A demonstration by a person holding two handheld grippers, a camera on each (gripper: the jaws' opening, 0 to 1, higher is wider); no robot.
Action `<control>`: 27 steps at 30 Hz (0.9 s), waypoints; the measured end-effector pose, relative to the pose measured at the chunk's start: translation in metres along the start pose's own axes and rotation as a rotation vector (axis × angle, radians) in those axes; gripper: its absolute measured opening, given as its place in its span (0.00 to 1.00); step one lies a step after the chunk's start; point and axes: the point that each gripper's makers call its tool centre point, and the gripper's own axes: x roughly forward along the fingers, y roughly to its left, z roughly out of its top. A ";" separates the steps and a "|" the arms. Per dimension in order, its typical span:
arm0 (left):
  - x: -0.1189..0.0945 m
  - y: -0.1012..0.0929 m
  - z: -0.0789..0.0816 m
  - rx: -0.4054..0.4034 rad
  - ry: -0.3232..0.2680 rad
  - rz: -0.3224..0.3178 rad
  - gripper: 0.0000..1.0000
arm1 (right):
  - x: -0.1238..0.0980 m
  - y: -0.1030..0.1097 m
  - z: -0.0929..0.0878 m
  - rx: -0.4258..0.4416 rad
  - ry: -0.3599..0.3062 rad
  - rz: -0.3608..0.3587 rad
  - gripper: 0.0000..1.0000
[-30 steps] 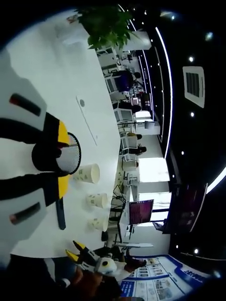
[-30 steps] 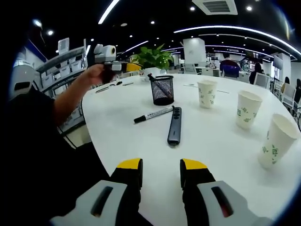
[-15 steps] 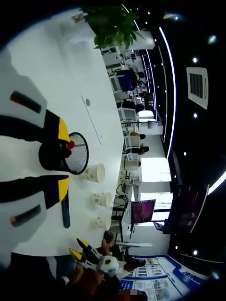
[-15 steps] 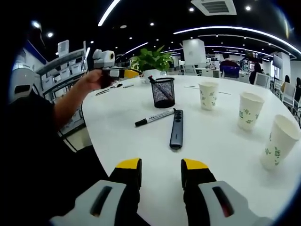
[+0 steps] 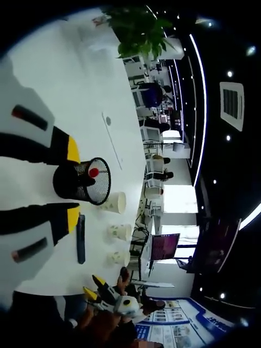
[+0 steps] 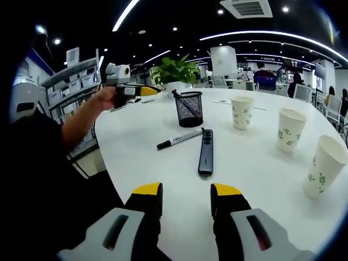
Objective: Place the scattered laser pointers and whiteboard markers into the pen holder and stack the scattered paper cups together
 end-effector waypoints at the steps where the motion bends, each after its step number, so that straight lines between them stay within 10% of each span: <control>1: -0.002 0.001 -0.005 -0.006 0.004 0.001 0.29 | 0.001 0.001 0.001 -0.001 0.000 0.000 0.38; 27: -0.024 0.015 -0.045 -0.045 0.060 0.029 0.31 | 0.002 0.001 0.005 -0.008 -0.005 -0.010 0.43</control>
